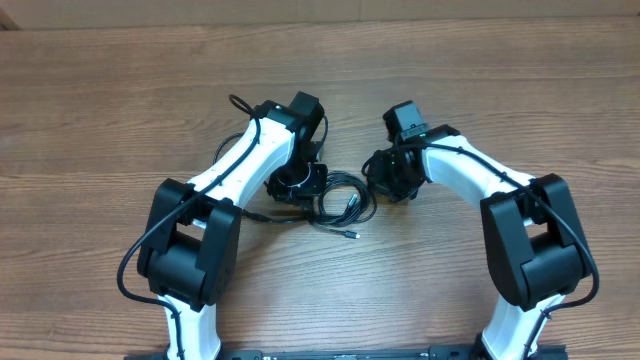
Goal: Untangle cables
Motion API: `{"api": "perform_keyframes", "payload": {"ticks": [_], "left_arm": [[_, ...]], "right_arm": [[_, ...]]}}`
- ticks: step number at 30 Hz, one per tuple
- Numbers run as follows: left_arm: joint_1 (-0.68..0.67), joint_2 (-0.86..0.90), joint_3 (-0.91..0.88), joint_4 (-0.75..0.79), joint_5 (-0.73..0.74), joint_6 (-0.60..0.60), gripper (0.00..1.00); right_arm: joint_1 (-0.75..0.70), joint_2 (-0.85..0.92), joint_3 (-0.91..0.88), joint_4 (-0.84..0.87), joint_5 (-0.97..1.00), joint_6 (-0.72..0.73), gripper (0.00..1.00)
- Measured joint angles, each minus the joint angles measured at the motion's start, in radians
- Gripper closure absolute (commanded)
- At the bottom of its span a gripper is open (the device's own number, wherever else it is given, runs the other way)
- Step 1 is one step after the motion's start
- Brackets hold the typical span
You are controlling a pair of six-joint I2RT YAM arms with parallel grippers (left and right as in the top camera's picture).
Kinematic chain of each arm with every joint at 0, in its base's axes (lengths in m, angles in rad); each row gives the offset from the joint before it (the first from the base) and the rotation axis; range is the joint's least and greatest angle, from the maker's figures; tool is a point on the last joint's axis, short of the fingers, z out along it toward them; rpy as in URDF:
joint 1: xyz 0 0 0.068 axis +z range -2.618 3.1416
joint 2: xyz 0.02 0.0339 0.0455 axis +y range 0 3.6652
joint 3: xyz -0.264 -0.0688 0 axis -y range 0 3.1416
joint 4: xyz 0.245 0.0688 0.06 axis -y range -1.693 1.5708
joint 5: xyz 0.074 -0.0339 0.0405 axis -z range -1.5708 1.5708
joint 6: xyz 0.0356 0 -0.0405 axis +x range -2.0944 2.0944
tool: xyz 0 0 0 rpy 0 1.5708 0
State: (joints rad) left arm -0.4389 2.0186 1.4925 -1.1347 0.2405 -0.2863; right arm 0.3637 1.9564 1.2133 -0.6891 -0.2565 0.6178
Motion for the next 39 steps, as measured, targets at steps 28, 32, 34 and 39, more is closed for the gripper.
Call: {"api": "perform_keyframes", "payload": {"ticks": [28, 32, 34, 39], "left_arm": [[0.0, 0.0, -0.002, 0.252, 0.0, 0.343, 0.57], [0.0, 0.0, -0.002, 0.252, 0.016, 0.389, 0.57], [0.0, 0.003, -0.002, 0.253, 0.018, 0.399, 0.6], [0.0, 0.043, -0.002, 0.256, 0.021, 0.418, 0.85]], "right_arm": [[0.053, -0.001, 0.028, -0.235, -0.099, 0.051, 0.96], [0.081, -0.004, -0.029, -0.145, -0.113, 0.137, 0.96], [0.088, -0.011, -0.039, -0.102, -0.109, 0.167, 0.96], [0.097, -0.018, -0.039, -0.058, -0.056, 0.2, 0.96]]}}
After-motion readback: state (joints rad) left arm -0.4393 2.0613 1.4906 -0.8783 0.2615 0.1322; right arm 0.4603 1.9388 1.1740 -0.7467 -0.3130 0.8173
